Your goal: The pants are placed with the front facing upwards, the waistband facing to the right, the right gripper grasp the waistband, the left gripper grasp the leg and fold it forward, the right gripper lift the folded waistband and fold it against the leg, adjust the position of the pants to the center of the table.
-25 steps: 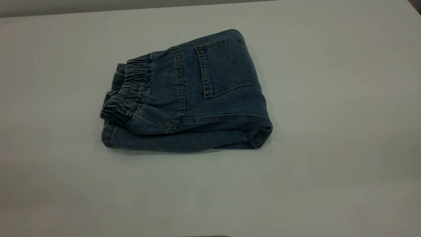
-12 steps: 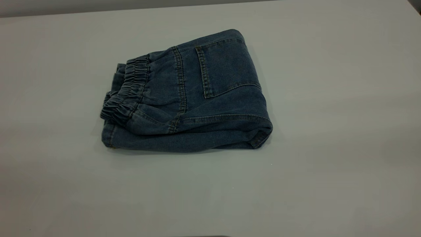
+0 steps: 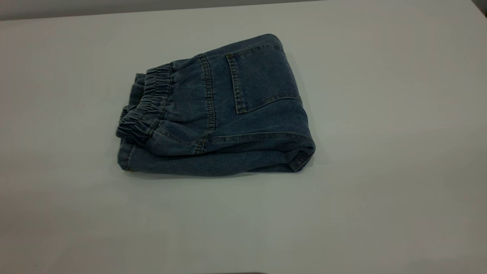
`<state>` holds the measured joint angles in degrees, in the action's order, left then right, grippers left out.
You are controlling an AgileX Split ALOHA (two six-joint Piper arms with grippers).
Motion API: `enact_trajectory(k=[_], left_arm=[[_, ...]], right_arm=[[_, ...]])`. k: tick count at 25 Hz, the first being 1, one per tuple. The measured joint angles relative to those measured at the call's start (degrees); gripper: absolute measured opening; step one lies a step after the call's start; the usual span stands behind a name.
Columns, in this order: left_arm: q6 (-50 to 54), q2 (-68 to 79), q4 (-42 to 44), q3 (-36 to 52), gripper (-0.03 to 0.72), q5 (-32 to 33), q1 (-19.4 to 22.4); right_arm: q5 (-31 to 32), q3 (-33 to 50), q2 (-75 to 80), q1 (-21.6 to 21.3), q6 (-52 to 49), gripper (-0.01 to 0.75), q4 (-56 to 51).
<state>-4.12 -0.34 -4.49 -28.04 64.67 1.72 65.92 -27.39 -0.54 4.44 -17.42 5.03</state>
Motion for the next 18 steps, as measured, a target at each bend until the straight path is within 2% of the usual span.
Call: enact_trajectory(k=[18], left_arm=[[0.01,-0.68,-0.09,0.0,0.33,0.04,0.0]], right_arm=[[0.0,0.0,0.0,0.0,0.0,0.47,0.0]])
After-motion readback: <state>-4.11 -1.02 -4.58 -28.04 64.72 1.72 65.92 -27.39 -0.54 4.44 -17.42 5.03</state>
